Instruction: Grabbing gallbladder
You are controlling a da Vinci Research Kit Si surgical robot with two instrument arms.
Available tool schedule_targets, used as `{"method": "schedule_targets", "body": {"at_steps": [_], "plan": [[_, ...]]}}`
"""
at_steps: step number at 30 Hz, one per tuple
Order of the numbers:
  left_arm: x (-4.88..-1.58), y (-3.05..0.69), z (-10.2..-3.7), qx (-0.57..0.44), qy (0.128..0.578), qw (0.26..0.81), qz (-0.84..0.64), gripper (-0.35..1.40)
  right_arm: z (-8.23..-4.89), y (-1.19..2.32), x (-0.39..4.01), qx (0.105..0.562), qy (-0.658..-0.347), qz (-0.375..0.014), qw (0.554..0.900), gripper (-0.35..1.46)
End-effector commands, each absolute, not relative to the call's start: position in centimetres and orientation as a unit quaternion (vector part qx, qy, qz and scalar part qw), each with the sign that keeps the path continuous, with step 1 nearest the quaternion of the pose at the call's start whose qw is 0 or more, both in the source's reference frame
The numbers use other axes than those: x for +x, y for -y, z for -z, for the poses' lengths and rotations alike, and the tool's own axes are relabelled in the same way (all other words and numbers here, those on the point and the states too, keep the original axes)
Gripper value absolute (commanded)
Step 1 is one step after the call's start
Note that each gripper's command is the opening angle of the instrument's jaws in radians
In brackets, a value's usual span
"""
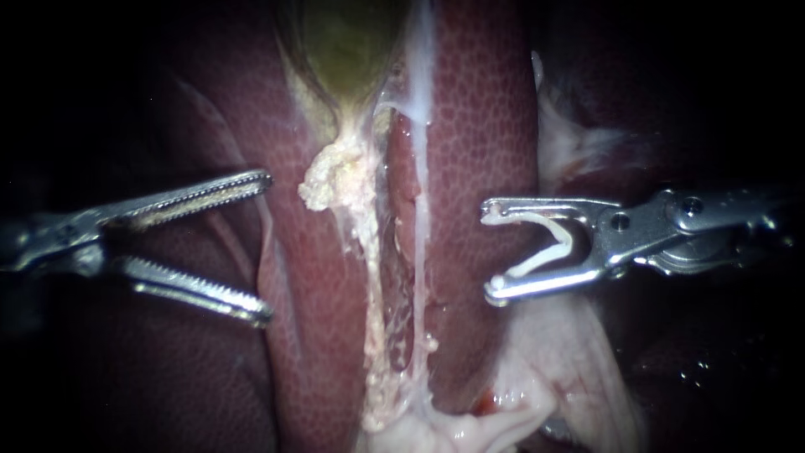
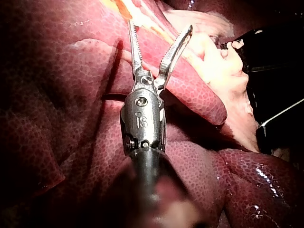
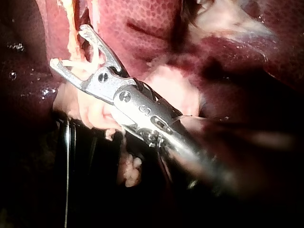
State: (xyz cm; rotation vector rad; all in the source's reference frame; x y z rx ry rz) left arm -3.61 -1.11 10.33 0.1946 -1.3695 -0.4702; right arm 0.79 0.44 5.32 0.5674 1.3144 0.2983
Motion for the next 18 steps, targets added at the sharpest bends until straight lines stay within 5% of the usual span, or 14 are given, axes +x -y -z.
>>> {"method": "schedule_targets", "body": {"at_steps": [1, 18], "plan": [[-3.61, 1.11, -10.32, 0.089, 0.625, 0.745, 0.215, 0.76, -5.32, -0.44, 0.79, 0.259, -0.6, -0.136, 0.744, 0.6], [-3.84, 0.91, -10.47, 0.079, 0.62, 0.747, 0.227, 0.74, -5.32, -0.44, 0.79, 0.259, -0.6, -0.137, 0.744, 0.6]]}}
